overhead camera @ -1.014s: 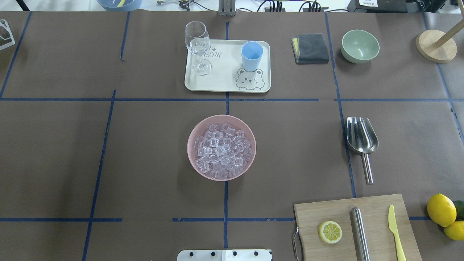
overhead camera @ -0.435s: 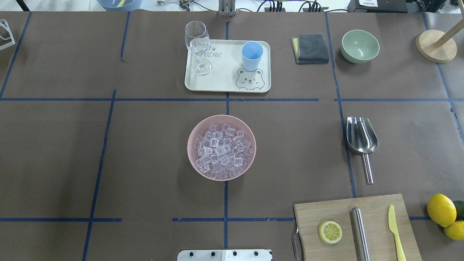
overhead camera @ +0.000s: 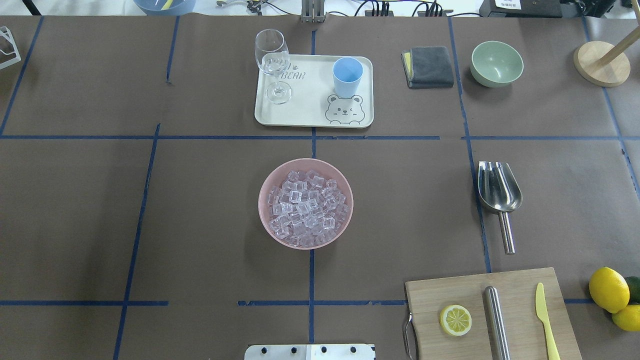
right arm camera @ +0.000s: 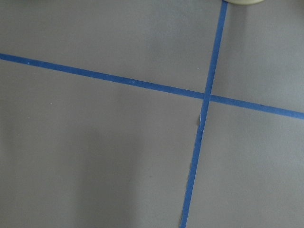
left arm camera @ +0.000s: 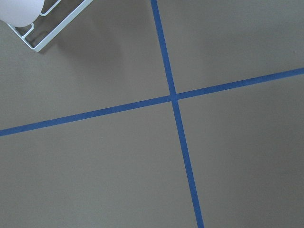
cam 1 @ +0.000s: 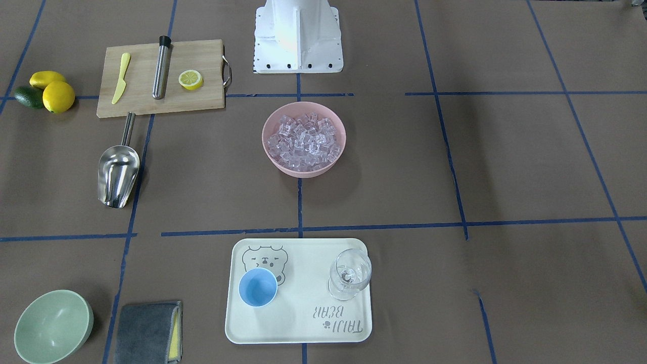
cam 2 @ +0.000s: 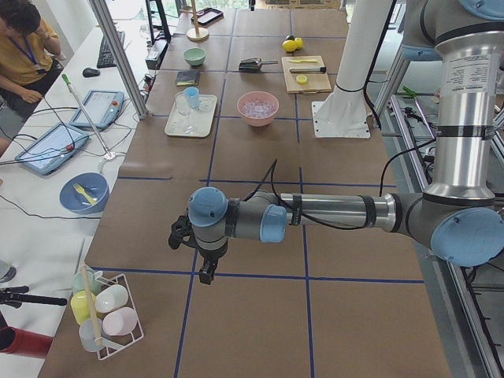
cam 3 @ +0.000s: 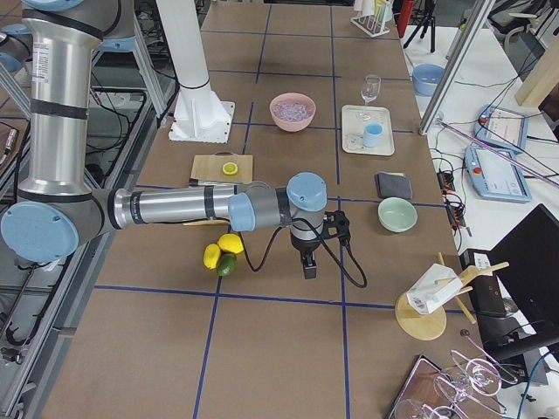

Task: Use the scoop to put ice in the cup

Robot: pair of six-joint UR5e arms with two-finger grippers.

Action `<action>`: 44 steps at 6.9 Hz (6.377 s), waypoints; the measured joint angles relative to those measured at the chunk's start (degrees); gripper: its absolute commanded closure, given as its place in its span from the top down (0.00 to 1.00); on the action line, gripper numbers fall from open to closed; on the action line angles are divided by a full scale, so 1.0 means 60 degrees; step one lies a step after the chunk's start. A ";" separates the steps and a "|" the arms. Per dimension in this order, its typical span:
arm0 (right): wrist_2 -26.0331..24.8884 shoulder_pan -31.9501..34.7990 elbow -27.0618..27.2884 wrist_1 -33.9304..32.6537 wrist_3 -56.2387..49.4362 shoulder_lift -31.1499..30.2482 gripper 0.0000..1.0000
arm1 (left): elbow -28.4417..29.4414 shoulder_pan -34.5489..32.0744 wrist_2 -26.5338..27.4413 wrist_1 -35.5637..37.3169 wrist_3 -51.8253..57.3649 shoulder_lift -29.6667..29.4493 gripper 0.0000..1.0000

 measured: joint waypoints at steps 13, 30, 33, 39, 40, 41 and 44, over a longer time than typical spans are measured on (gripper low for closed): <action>-0.0025 -0.0829 0.0002 0.0458 0.2026 0.1012 1.00 | -0.0199 0.3739 0.0033 -0.7073 -0.0080 -0.1886 1.00; -0.1952 -0.5349 0.2723 0.0454 0.8200 0.0484 1.00 | 0.2280 0.9877 0.2263 -1.0787 -0.1349 -0.4579 1.00; -0.3407 -0.7652 0.2812 0.1027 1.0984 0.0393 0.88 | 0.2308 0.9899 0.2268 -1.0790 -0.1345 -0.4584 1.00; -0.3737 -0.8356 0.2027 0.1134 1.0891 0.0539 0.55 | 0.2311 0.9922 0.2275 -1.0802 -0.1345 -0.4595 1.00; -0.3715 -0.8356 0.1949 0.1132 1.0852 0.0543 0.24 | 0.2312 0.9933 0.2275 -1.0802 -0.1345 -0.4595 1.00; -0.3671 -0.8356 0.1913 0.1125 1.0842 0.0554 0.00 | 0.2311 0.9939 0.2275 -1.0802 -0.1345 -0.4595 1.00; -0.3585 -0.8341 0.1944 0.1051 1.0430 0.0550 0.00 | 0.2300 0.9946 0.2275 -1.0802 -0.1345 -0.4607 1.00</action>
